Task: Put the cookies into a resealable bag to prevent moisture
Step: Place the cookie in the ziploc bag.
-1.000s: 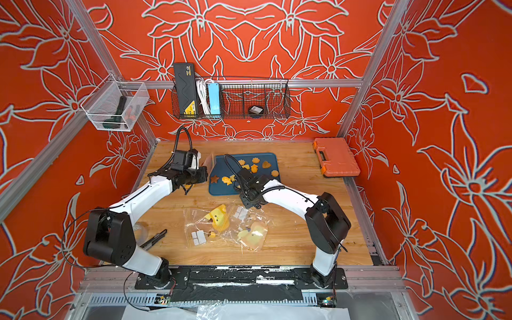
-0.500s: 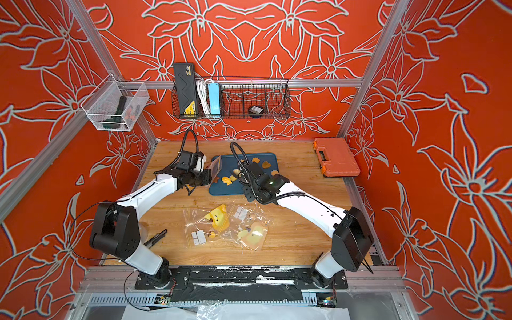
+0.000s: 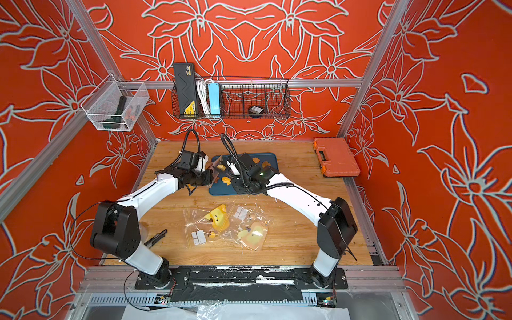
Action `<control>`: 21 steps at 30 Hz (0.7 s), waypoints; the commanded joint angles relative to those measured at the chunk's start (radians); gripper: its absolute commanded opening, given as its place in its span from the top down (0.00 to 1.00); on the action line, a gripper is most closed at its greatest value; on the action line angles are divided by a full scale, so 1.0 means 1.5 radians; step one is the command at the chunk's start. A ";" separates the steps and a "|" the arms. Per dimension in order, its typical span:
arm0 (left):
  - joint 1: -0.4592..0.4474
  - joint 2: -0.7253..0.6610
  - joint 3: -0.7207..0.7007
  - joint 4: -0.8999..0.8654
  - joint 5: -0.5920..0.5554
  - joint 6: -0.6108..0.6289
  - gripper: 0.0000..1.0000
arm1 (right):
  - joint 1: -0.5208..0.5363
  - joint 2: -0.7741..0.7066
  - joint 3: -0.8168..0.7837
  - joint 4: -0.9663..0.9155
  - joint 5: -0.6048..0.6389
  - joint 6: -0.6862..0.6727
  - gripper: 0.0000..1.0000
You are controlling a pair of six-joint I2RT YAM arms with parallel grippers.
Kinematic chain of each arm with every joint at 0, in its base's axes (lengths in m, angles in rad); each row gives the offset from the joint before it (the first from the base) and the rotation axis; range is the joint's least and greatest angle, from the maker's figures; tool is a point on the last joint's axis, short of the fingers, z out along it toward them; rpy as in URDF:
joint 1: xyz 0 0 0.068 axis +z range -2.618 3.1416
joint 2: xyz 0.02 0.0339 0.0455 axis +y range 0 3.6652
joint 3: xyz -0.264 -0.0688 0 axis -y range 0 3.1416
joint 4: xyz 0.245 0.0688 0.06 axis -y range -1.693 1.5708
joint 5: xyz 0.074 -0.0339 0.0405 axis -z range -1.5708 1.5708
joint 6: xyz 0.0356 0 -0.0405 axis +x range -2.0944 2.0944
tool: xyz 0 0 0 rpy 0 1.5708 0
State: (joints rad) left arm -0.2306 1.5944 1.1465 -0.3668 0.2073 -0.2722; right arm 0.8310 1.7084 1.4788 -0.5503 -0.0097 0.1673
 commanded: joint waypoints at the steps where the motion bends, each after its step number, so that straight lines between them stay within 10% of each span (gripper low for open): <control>1: -0.004 0.005 0.014 -0.010 -0.001 0.011 1.00 | 0.004 0.018 0.025 -0.014 0.006 -0.020 0.66; 21: -0.004 -0.017 0.006 0.003 -0.007 0.010 1.00 | 0.012 0.103 0.100 -0.080 -0.040 -0.074 0.66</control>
State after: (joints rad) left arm -0.2310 1.5944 1.1461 -0.3668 0.1860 -0.2722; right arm 0.8406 1.8416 1.5772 -0.6594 -0.0425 0.0818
